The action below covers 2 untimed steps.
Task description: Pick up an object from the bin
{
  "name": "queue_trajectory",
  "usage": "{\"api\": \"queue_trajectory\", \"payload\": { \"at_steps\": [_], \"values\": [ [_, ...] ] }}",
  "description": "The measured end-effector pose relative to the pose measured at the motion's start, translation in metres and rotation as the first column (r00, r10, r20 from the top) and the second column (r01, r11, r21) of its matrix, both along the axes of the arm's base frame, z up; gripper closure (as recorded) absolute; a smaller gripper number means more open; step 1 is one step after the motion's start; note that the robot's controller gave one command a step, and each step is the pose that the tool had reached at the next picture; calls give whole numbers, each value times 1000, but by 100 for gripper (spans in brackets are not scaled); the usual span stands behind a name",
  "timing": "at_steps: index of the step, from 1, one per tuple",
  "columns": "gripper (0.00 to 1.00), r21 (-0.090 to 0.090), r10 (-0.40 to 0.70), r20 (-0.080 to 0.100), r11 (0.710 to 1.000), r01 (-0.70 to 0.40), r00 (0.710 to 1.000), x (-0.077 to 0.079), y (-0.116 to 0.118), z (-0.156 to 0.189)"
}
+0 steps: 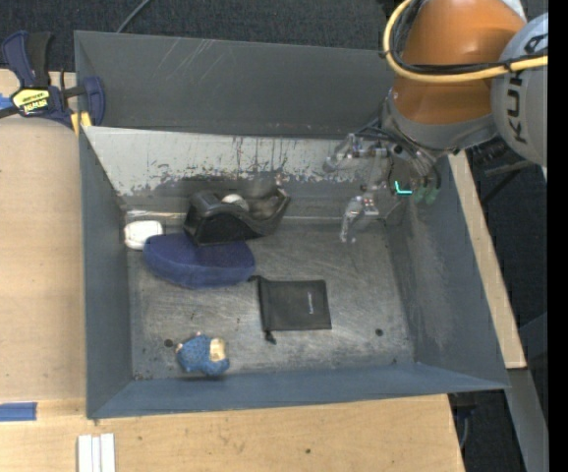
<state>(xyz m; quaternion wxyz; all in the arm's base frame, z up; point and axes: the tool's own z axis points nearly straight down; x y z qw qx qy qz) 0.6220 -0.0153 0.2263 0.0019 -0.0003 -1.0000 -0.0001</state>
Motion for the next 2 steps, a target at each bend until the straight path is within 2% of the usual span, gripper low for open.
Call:
{"api": "queue_trajectory", "payload": {
  "at_steps": [1, 2],
  "values": [
    [0, -1, -11, 15, 1000, 11, 1000, -42, 42, -154],
    [100, 1, -10, 33, 1000, 10, 999, -37, 42, -147]
  ]
}}
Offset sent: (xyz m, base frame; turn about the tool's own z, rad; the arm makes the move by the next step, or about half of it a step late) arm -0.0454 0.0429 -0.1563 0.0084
